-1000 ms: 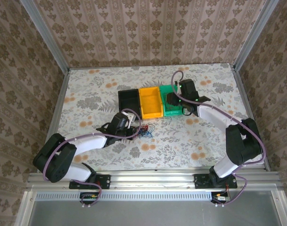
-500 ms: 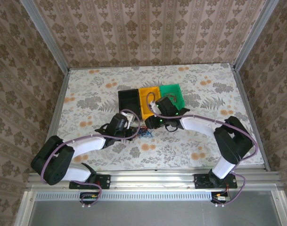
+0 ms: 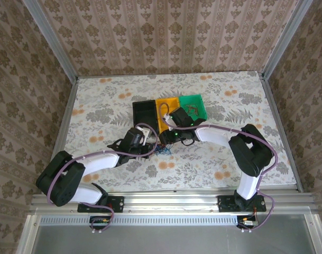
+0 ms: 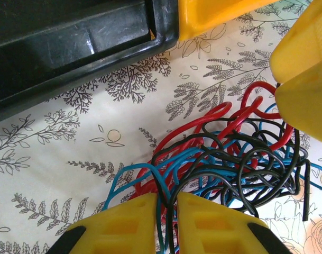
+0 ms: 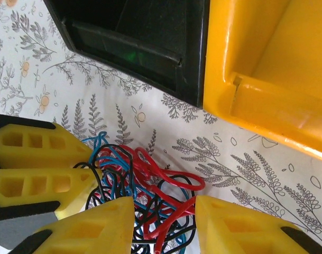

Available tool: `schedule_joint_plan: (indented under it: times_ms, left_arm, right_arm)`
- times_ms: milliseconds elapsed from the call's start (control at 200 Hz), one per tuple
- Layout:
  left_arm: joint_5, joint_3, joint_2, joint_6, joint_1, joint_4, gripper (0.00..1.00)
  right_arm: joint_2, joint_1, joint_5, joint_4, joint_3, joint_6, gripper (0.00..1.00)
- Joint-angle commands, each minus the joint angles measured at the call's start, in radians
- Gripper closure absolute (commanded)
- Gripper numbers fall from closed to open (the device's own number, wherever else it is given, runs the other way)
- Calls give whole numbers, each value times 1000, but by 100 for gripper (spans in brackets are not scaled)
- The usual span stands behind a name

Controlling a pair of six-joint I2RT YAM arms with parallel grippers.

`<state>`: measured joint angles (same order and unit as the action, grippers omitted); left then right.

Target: Untangle the cables

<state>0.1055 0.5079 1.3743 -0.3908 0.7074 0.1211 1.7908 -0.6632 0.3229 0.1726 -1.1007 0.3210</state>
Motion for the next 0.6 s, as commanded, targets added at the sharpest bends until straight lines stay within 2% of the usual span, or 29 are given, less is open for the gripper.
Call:
schedule_joint_plan:
  times_ms: [0,235,355,460,520,550,595]
  left_arm:
    - [-3,-6,14,13,10,8,84]
    - [-1,-6,26,15,11,14,84]
    - [-2,-3,34,17,11,12,85]
    - [-34,-2,47,6,11,8,90]
    - [-70,1,57,-8,11,0,94]
    - [-94,1,64,-17,11,-5,100]
    - [-145,6,73,-37,10,-24,100]
  right_arm:
    - [12,-10,17,39,-4,12,64]
    - [52,-15,4,24,-22,25,70]
    - [56,-15,-32,15,-26,29,84]
    - [34,-13,-74,7,-11,32,94]
    - [15,-12,-93,-2,7,37,95]
    - [4,-11,-98,-8,14,39,96]
    - [-13,-7,-121,-10,28,50,98]
